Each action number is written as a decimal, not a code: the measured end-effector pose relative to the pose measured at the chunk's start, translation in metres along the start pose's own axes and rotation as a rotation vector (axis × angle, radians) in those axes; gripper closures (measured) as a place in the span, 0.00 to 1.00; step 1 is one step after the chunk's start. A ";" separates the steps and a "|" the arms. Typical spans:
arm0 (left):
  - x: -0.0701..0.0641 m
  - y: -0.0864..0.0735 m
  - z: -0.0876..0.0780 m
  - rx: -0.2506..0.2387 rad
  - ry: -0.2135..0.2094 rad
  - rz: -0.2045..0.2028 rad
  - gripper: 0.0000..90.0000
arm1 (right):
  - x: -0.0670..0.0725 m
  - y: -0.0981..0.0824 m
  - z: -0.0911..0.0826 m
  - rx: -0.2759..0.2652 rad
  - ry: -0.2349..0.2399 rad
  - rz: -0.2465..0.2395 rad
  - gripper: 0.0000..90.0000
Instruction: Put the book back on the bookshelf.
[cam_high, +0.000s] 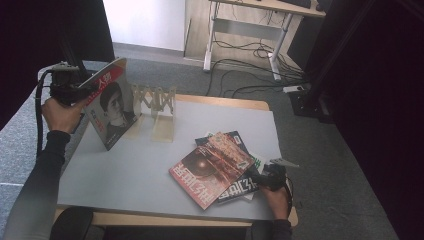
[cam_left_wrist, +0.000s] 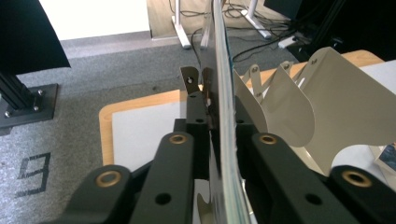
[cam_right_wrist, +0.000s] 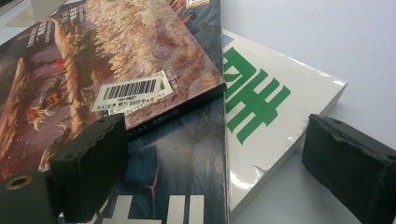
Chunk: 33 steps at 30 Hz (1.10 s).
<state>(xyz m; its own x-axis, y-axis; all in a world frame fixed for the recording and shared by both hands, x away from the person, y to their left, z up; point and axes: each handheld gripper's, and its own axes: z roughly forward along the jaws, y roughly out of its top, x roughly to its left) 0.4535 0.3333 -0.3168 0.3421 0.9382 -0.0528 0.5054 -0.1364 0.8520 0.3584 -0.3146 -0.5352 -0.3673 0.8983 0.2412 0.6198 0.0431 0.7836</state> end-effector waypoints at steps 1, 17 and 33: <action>0.000 0.001 -0.001 -0.006 -0.003 0.001 0.89 | 0.000 0.000 0.000 0.000 0.000 0.000 0.08; -0.005 -0.010 -0.015 -0.046 0.005 0.032 0.37 | 0.000 0.000 0.000 0.000 0.000 0.004 0.08; -0.010 -0.035 -0.025 -0.060 -0.076 0.044 0.10 | 0.000 0.000 0.000 0.001 0.000 0.004 0.08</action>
<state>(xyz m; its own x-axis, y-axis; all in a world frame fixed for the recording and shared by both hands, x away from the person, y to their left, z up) 0.4124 0.3362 -0.3336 0.4230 0.9047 -0.0518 0.4408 -0.1554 0.8841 0.3583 -0.3146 -0.5352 -0.3653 0.8983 0.2441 0.6216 0.0402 0.7823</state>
